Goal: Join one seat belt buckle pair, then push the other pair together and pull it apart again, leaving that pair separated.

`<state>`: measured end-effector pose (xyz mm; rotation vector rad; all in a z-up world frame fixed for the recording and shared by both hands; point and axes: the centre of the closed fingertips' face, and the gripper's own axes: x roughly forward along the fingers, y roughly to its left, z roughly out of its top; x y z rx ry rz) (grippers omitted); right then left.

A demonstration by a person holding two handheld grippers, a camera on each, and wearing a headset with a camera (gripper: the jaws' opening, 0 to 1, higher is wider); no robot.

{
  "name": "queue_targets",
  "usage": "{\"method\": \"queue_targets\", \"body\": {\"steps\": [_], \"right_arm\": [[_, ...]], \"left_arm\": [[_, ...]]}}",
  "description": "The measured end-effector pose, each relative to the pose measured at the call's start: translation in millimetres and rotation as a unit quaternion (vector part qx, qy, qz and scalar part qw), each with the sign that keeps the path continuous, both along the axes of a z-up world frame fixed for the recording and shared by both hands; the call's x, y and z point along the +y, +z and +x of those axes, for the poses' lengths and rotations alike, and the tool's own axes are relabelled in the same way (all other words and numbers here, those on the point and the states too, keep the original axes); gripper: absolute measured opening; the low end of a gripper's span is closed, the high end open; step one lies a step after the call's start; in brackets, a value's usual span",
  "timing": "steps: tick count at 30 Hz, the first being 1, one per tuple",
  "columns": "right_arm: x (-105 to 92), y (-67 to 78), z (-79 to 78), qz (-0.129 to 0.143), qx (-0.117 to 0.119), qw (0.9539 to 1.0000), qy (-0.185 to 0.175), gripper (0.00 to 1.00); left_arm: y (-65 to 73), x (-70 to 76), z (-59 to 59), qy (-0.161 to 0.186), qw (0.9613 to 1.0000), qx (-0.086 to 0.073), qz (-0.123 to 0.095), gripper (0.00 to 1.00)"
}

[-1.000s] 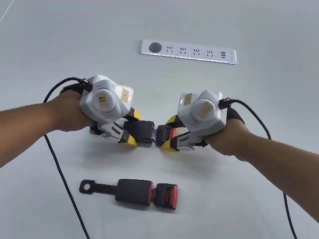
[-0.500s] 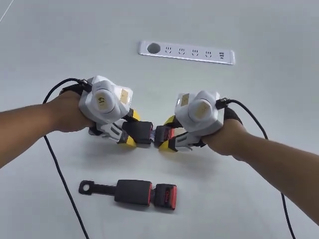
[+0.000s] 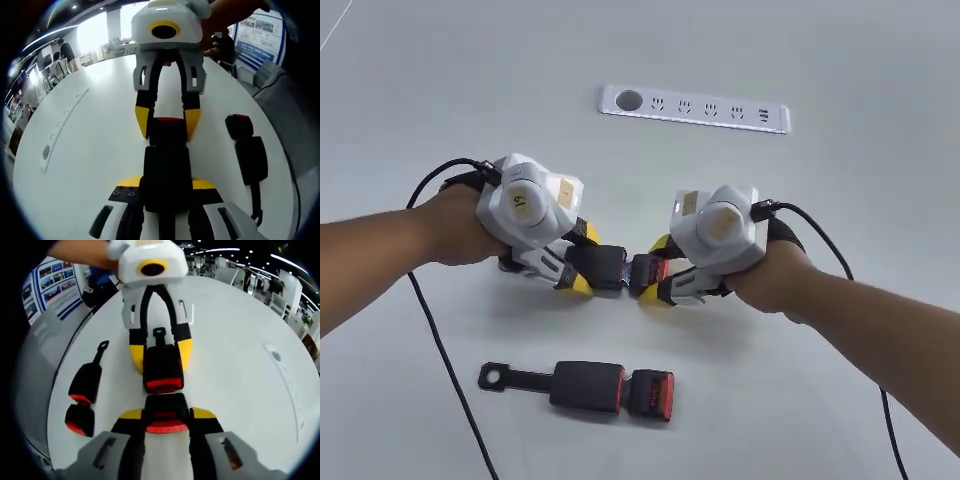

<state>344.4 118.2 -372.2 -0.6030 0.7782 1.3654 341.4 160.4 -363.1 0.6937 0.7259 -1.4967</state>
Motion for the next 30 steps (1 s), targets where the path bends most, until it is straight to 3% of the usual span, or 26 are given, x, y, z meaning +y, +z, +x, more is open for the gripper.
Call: {"method": "queue_targets", "body": {"steps": [10, 25, 30], "right_arm": [[0.4, 0.0, -0.1, -0.001, -0.002, 1.0, 0.004, 0.32], [0.3, 1.0, -0.6, 0.016, -0.007, 0.9998, 0.004, 0.32], [-0.1, 1.1, -0.6, 0.016, -0.008, 0.9998, 0.005, 0.32]], "left_arm": [[0.2, -0.8, -0.7, -0.008, 0.9999, -0.003, 0.01, 0.34], [0.5, -0.4, -0.8, -0.003, 1.0, 0.003, -0.008, 0.34], [0.9, 2.9, -0.9, -0.007, 1.0, -0.001, -0.001, 0.34]]}}
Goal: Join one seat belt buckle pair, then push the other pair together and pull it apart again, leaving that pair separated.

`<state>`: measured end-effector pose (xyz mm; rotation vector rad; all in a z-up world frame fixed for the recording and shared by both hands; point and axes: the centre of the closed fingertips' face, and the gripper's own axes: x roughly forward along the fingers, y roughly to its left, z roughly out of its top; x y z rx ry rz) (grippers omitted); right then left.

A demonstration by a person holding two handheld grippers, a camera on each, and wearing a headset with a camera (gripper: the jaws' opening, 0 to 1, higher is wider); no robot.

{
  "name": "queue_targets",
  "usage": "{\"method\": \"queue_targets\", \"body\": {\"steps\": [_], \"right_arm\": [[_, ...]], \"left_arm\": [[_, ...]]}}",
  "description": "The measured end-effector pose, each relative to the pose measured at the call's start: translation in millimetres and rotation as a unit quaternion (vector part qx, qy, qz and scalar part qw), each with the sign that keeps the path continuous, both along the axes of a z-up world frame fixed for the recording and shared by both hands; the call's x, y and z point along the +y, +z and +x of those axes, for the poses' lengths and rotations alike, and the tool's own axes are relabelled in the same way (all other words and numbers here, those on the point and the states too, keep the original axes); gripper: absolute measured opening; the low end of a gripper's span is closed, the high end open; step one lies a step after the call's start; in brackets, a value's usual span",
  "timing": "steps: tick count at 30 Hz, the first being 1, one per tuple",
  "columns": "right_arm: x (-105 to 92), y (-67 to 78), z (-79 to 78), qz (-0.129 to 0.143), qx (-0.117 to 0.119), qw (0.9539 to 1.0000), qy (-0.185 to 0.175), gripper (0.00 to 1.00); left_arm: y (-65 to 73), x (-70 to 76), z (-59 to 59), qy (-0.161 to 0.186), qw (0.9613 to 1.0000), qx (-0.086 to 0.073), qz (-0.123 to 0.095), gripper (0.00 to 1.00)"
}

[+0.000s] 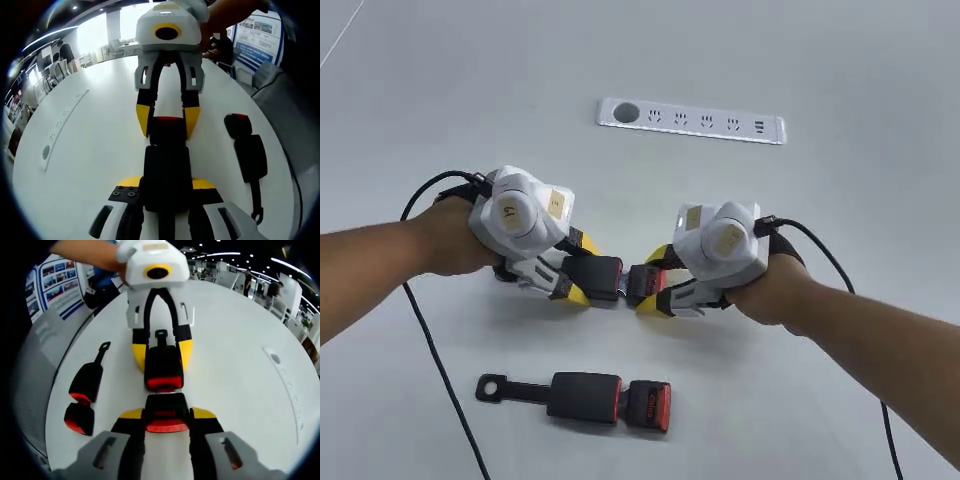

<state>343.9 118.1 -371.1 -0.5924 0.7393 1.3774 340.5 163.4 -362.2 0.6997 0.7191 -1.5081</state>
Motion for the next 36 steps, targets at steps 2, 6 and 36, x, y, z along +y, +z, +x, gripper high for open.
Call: {"method": "queue_targets", "body": {"steps": [2, 6, 36], "right_arm": [[-0.2, 0.1, 0.0, 0.0, 0.0, 1.0, 0.0, 0.32], [-1.5, 0.3, -0.4, -0.001, 0.0, 1.0, -0.001, 0.32], [-58.3, -0.9, -6.0, -0.031, 0.007, 0.9995, -0.005, 0.34]], "left_arm": [[0.4, 5.8, 0.8, 0.0, 1.0, 0.0, 0.004, 0.34], [1.2, 10.4, 2.7, 0.015, 0.9999, 0.003, 0.0, 0.34], [1.9, 7.7, 4.6, 0.009, 0.9999, 0.001, 0.004, 0.35]]}}
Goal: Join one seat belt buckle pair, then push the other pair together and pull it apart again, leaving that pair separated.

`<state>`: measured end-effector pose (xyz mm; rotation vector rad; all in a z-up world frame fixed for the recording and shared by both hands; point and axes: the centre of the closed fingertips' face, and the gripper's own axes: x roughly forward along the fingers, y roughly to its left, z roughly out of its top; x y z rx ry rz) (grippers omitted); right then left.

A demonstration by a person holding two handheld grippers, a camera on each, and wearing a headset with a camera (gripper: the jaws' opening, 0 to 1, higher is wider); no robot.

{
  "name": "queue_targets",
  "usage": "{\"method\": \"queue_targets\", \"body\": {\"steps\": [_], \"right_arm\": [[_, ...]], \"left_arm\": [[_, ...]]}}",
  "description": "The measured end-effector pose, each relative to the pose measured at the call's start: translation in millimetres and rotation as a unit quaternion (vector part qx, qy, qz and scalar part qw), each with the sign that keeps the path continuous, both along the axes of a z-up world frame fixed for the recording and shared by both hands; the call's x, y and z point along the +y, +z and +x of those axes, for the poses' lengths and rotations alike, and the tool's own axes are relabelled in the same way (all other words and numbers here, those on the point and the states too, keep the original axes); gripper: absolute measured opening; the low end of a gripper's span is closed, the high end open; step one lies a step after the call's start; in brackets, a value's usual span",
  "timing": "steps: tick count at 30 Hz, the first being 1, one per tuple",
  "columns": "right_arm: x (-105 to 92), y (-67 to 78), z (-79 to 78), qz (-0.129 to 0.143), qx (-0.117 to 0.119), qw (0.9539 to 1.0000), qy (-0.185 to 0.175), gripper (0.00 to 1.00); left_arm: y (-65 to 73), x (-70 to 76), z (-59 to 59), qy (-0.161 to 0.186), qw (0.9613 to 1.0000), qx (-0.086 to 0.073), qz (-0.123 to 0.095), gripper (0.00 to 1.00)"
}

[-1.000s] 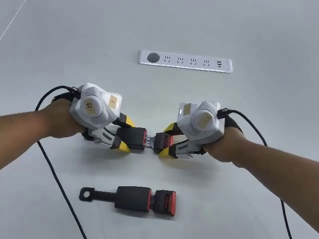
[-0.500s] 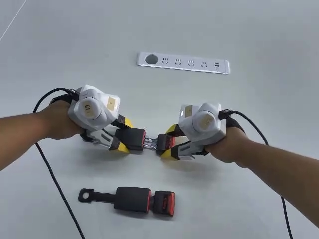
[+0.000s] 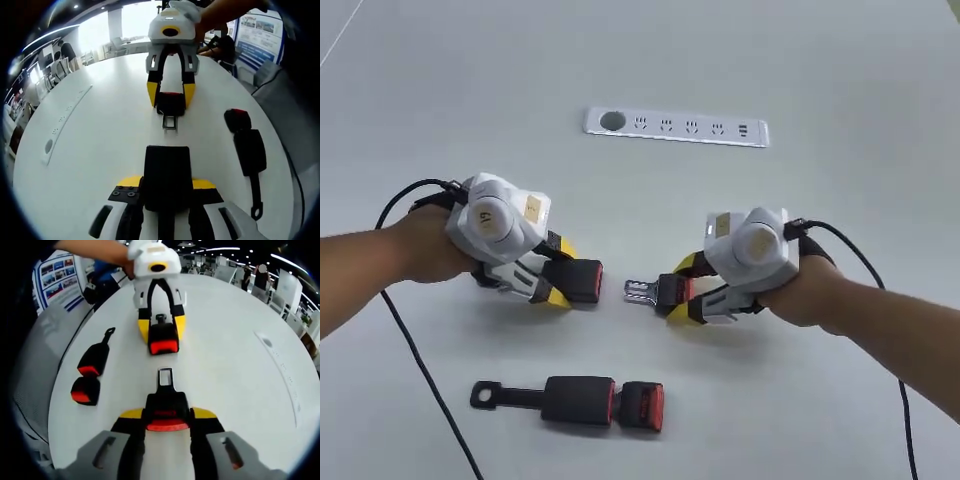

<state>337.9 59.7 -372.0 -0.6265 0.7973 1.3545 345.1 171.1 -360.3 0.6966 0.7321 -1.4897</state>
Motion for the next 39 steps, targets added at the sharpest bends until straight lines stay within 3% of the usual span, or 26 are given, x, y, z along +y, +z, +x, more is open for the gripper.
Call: {"method": "queue_targets", "body": {"steps": [19, 36, 38, 39], "right_arm": [[-52.0, -0.2, -8.8, -0.013, 0.002, 0.9997, -0.022, 0.35], [-61.2, -0.7, -11.5, -0.018, 0.006, 0.9993, -0.031, 0.36], [-60.9, -1.2, -12.3, -0.026, -0.002, 0.9994, -0.024, 0.36], [-60.7, -1.3, -13.1, -0.032, -0.006, 0.9992, -0.025, 0.37]], "left_arm": [[-0.6, 0.6, -1.2, -0.003, 1.0, -0.002, 0.007, 0.35], [-1.5, -0.4, -3.3, -0.003, 0.9998, -0.004, 0.021, 0.35], [-1.4, -0.7, -3.6, 0.005, 0.9997, 0.0, 0.022, 0.37], [-0.7, -1.7, -6.8, 0.006, 0.9997, 0.01, 0.02, 0.39]]}}
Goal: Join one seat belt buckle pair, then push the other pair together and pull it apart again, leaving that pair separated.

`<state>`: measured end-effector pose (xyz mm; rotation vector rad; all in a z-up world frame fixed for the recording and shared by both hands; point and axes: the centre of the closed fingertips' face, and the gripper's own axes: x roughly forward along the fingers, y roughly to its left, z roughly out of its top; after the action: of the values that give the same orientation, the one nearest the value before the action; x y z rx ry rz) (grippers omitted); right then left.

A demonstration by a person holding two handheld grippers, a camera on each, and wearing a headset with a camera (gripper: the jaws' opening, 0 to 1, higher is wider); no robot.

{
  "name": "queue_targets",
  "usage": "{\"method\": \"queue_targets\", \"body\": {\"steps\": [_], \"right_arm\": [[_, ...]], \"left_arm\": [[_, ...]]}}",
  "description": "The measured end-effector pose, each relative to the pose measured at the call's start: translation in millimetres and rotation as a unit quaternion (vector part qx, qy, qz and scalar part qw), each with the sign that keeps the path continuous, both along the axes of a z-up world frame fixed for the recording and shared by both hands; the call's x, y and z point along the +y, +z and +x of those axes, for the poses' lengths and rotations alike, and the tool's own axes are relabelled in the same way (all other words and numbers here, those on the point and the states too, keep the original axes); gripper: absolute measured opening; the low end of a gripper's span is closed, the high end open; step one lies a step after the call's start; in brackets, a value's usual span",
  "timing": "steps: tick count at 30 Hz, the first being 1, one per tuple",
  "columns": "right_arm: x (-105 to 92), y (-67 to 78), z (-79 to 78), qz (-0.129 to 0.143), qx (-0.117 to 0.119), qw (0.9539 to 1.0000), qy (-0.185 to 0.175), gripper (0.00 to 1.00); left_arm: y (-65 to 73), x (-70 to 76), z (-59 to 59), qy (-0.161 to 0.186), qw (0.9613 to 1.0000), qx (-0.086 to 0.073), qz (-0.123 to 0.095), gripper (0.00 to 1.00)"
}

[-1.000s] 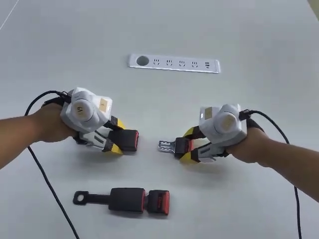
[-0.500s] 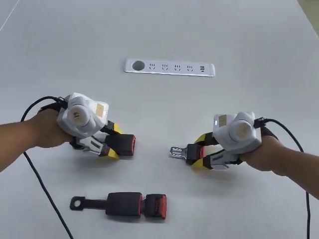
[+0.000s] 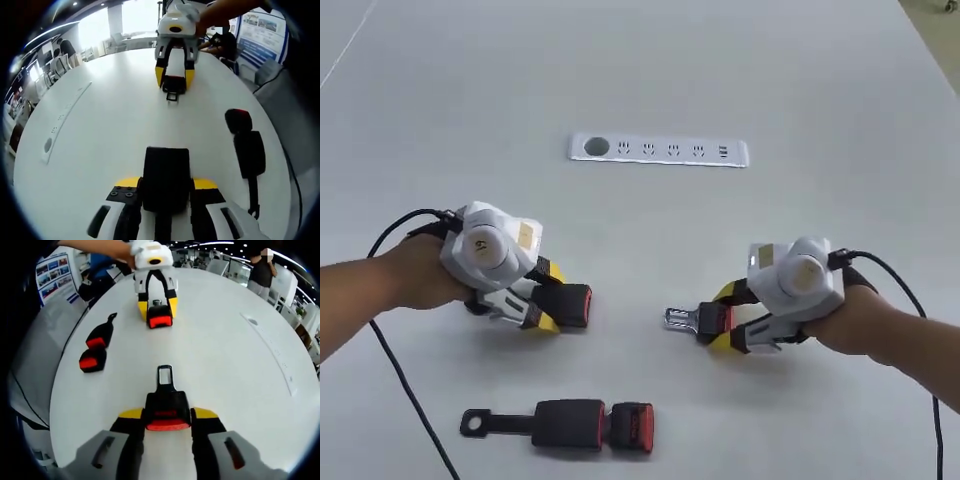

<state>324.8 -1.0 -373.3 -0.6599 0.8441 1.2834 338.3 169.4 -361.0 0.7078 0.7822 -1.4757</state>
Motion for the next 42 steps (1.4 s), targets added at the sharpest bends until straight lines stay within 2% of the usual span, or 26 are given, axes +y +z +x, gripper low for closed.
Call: {"method": "queue_targets", "body": {"steps": [2, 4, 5, 7, 9, 11, 12, 13, 14, 15, 17, 18, 19, 20, 22, 23, 26, 28, 29, 30, 31, 33, 35, 38, 40, 42], "right_arm": [[0.0, 0.3, 0.9, -0.002, -0.004, 0.9999, -0.013, 0.47], [3.6, 3.7, 2.6, 0.02, -0.001, 0.9988, -0.044, 0.62], [3.9, 6.8, 1.8, 0.029, 0.003, 0.998, -0.057, 0.63], [3.3, 13.2, 4.5, 0.04, -0.014, 0.9965, -0.072, 0.64], [3.0, 17.6, 5.8, 0.048, -0.029, 0.9945, -0.088, 0.69], [0.3, 19.7, 6.5, 0.048, -0.035, 0.9919, -0.112, 0.71], [-2.7, 22.0, 9.8, 0.049, -0.046, 0.9879, -0.14, 0.73], [-2.0, 24.7, 10.3, 0.058, -0.054, 0.9854, -0.151, 0.75], [-0.9, 29.1, 9.6, 0.07, -0.061, 0.9818, -0.165, 0.79], [-1.5, 30.3, 10.0, 0.073, -0.064, 0.9799, -0.174, 0.81], [-5.4, 36.4, 10.9, 0.086, -0.071, 0.9699, -0.216, 0.83], [-8.1, 41.9, 13.0, 0.098, -0.081, 0.9616, -0.243, 0.84], [-9.5, 45.6, 13.8, 0.108, -0.085, 0.9556, -0.261, 0.85], [-11.7, 51.2, 14.0, 0.118, -0.09, 0.9474, -0.284, 0.87], [-15.9, 60.0, 13.8, 0.131, -0.105, 0.9345, -0.314, 0.89], [-18.5, 62.8, 12.9, 0.131, -0.11, 0.9305, -0.324, 0.9], [-21.8, 72.3, 6.6, 0.146, -0.114, 0.9147, -0.359, 0.91], [-21.4, 78.9, -0.1, 0.15, -0.119, 0.9104, -0.367, 0.91], [-21.1, 83.1, -3.9, 0.154, -0.123, 0.9066, -0.373, 0.91], [-19.9, 85.8, -6.6, 0.158, -0.123, 0.9041, -0.377, 0.91], [-19.1, 88.8, -9.6, 0.161, -0.126, 0.9023, -0.38, 0.91], [-17.2, 95.6, -16.5, 0.166, -0.131, 0.8983, -0.385, 0.92], [-15.6, 101.9, -23.8, 0.173, -0.134, 0.8928, -0.394, 0.92], [-12.1, 113.5, -35.8, 0.187, -0.143, 0.8857, -0.4, 0.92], [-11.6, 120.2, -44.7, 0.19, -0.148, 0.8824, -0.404, 0.92], [-10.6, 125.6, -54.4, 0.194, -0.151, 0.8798, -0.407, 0.92]], "left_arm": [[1.4, -3.3, -6.0, 0.022, 0.9995, 0.021, -0.008, 0.49], [3.4, -5.2, -9.1, 0.042, 0.9982, 0.04, -0.014, 0.61], [5.0, -5.5, -7.2, 0.045, 0.9981, 0.037, -0.019, 0.66], [10.8, -3.8, -3.7, 0.059, 0.9974, 0.03, -0.027, 0.7], [18.0, -3.9, -2.5, 0.089, 0.9942, 0.043, -0.042, 0.75], [24.0, -1.3, 1.5, 0.103, 0.9929, 0.031, -0.051, 0.84], [25.6, 1.1, 4.0, 0.113, 0.9921, 0.023, -0.05, 0.87], [31.3, 2.3, 6.5, 0.134, 0.9891, 0.015, -0.059, 0.9], [36.2, 1.6, 7.5, 0.154, 0.9852, 0.019, -0.072, 0.93], [44.4, 1.7, 8.1, 0.18, 0.9793, 0.023, -0.089, 0.95], [52.9, 6.1, 12.4, 0.215, 0.9705, 0.016, -0.107, 1.0], [57.6, 10.3, 11.8, 0.244, 0.9623, 0.024, -0.117, 1.0], [60.5, 14.5, 10.4, 0.265, 0.9565, 0.032, -0.118, 1.0], [65.7, 18.2, 10.1, 0.288, 0.9479, 0.034, -0.131, 1.0], [77.1, 24.2, 9.5, 0.309, 0.9378, 0.015, -0.157, 1.0], [79.4, 27.9, 6.9, 0.32, 0.9336, 0.013, -0.16, 1.0], [86.7, 37.9, -6.4, 0.341, 0.925, 0.01, -0.168, 1.0], [90.9, 46.0, -15.9, 0.36, 0.9172, 0.01, -0.17, 1.0], [94.0, 50.7, -21.5, 0.375, 0.9105, 0.011, -0.174, 1.0], [97.2, 53.7, -24.6, 0.381, 0.907, 0.007, -0.179, 1.0], [95.5, 61.5, -21.8, 0.391, 0.9016, 0.002, -0.185, 1.0], [101.8, 70.9, -28.3, 0.41, 0.8914, -0.006, -0.193, 1.0], [108.5, 77.4, -37.8, 0.423, 0.8831, -0.006, -0.203, 1.0], [117.5, 87.2, -52.4, 0.438, 0.8734, -0.016, -0.213, 1.0], [121.4, 94.2, -63.2, 0.447, 0.8665, -0.019, -0.221, 1.0], [123.4, 101.5, -73.9, 0.461, 0.8575, -0.015, -0.228, 1.0]]}}
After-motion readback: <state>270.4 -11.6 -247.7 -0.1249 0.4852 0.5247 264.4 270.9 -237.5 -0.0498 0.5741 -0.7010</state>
